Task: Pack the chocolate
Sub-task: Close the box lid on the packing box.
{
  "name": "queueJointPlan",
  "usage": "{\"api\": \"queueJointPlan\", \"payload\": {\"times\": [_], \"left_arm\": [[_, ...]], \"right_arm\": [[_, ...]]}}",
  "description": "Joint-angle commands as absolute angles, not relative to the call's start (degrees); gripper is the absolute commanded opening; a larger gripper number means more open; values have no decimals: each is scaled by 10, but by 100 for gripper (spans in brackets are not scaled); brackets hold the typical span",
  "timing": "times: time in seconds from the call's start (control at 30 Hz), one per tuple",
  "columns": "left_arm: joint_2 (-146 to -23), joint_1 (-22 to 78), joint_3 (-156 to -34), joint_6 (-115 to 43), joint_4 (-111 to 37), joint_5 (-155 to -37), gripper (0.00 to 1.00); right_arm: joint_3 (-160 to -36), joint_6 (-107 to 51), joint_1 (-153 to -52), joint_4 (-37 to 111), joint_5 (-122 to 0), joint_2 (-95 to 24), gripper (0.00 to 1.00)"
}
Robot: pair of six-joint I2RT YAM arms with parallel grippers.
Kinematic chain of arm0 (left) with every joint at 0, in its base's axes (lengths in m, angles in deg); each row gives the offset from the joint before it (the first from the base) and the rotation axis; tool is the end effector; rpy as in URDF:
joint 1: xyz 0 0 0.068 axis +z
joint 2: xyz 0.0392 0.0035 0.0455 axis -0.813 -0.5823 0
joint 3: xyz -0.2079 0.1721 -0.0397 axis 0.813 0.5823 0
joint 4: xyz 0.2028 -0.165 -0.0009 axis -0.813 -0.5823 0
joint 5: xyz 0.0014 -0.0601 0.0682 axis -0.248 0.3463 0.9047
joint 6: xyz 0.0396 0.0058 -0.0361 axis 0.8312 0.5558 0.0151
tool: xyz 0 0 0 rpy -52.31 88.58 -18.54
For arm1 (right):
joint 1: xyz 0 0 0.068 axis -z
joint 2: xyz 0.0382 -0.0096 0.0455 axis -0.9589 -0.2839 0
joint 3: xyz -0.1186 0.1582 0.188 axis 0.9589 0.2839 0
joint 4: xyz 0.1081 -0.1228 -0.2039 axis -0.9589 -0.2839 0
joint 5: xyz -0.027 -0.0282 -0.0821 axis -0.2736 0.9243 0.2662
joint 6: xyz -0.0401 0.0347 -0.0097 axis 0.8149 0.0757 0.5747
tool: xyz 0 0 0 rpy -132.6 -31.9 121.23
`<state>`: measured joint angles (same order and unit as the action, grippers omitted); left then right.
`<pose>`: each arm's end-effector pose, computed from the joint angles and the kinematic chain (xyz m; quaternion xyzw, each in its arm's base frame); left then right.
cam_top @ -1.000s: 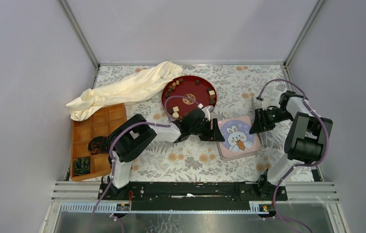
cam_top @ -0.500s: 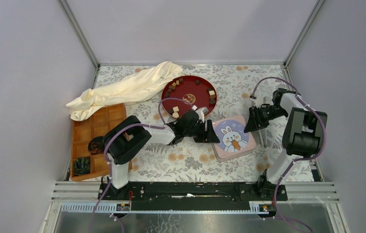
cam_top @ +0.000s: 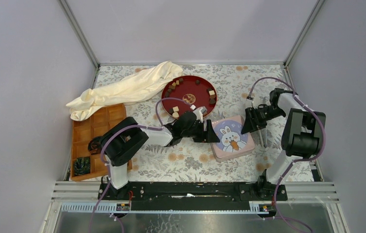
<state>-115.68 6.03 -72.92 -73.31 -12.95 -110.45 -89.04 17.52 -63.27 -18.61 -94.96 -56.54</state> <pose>0.2384 -0.2885 0.1398 0.0902 0.8523 -0.4776 0.1933 0.3061 -0.0313 0.1790 -0.2256 0.9073 0.3280 0.1356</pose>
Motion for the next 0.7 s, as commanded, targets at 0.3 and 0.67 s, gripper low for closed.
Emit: {"api": "queueJointPlan", "payload": {"times": [0.3, 0.67], "left_arm": [[-1033, 67, -627, -718, -8, -1036, 83], [-976, 67, -569, -702, -61, -966, 72]], "right_arm": [[-876, 179, -631, -202, -964, -552, 28], [-866, 170, -630, -191, -975, -557, 22]]}}
